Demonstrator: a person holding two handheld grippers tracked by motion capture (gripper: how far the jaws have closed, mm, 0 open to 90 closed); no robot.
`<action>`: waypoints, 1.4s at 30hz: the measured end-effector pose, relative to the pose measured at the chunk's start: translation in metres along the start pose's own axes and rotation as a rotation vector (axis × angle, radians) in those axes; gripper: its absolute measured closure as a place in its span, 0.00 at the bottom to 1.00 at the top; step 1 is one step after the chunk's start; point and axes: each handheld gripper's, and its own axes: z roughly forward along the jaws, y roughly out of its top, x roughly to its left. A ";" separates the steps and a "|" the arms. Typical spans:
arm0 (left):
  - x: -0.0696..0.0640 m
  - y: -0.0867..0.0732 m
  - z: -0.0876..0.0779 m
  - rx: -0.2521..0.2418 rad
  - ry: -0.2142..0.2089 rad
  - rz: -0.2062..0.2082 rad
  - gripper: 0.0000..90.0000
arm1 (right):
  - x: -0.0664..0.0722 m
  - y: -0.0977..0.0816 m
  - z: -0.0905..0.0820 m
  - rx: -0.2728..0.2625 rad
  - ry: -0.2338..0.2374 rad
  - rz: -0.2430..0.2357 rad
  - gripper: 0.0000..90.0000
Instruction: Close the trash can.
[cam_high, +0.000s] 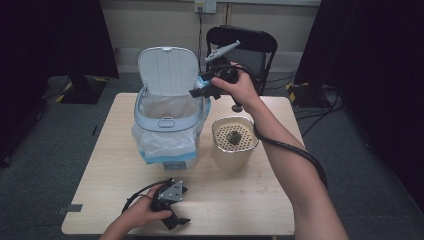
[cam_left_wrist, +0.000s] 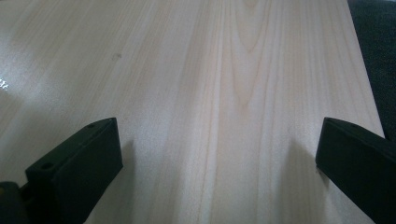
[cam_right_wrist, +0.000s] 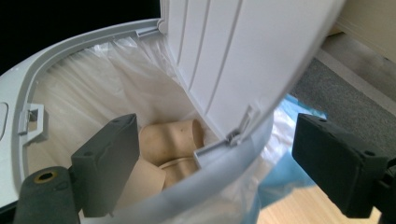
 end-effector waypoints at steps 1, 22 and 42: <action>0.000 0.000 0.000 0.000 0.000 0.000 0.00 | 0.000 0.002 0.001 -0.003 0.002 -0.002 0.16; 0.000 0.000 0.000 0.000 0.000 0.000 0.00 | 0.006 0.014 0.010 -0.059 0.065 -0.007 0.17; 0.000 0.001 0.000 0.007 0.000 -0.006 0.00 | 0.020 0.018 0.003 -0.038 0.060 -0.111 0.16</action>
